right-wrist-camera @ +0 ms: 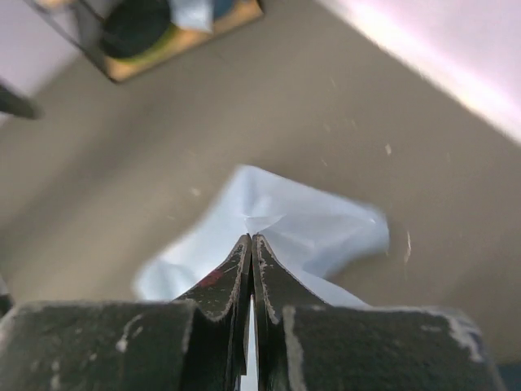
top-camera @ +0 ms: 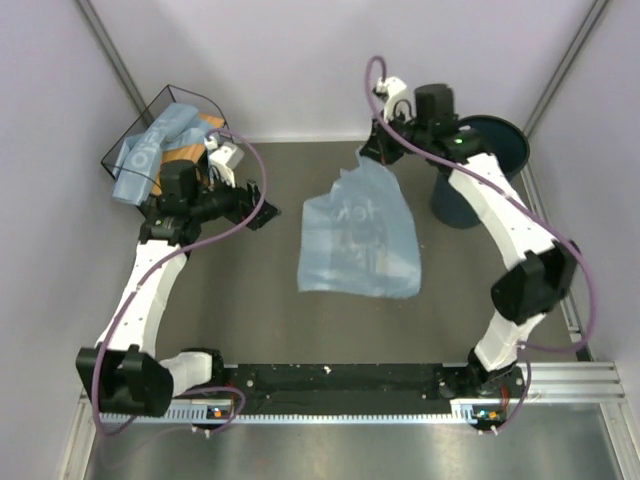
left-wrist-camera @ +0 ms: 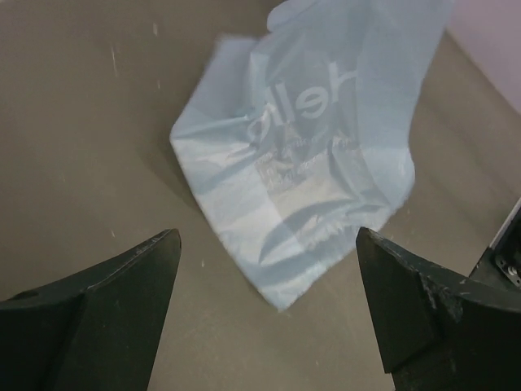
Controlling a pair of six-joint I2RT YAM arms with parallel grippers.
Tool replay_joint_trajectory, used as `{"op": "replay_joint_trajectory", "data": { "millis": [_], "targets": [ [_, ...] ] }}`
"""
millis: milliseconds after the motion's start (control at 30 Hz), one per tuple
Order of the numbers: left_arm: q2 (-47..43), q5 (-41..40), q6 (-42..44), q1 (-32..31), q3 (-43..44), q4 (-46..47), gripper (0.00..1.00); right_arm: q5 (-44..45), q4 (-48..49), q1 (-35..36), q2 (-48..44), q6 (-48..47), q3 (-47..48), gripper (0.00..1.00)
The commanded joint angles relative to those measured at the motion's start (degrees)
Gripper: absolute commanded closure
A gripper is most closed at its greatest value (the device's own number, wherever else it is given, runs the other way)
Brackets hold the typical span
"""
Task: Put the trash bags into the trash bin
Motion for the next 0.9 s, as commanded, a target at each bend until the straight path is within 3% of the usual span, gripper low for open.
{"op": "replay_joint_trajectory", "data": {
  "millis": [0,167,333,533,633,767,867],
  "targets": [
    [-6.9,3.5,-9.4,0.1,-0.4,15.9,0.04,-14.8,4.6,0.9,-10.2,2.5,-3.2,1.0],
    [-10.1,4.2,-14.3,-1.6,-3.9,25.2,0.01,-19.0,4.8,3.9,-19.2,2.2,-9.6,1.0],
    [-9.4,8.4,-15.0,-6.2,-5.6,32.2,0.01,-22.0,5.1,7.9,-26.1,-5.2,-15.1,1.0],
    [-10.0,14.9,-11.4,-12.4,-9.8,38.0,0.01,-28.6,3.4,9.0,-31.1,-7.6,-16.7,1.0],
    [-10.3,15.6,-7.0,-15.7,-10.4,36.1,0.02,-32.4,1.4,9.3,-34.2,-9.8,-18.3,1.0],
    [-11.8,14.5,2.6,-20.2,-11.3,34.3,0.03,-32.9,-1.8,10.3,-37.8,-15.0,-22.6,1.0],
    [-11.6,13.9,3.9,-22.5,-10.9,34.3,0.05,-31.3,-5.2,12.1,-39.9,-20.0,-24.2,1.0]
  ]
}}
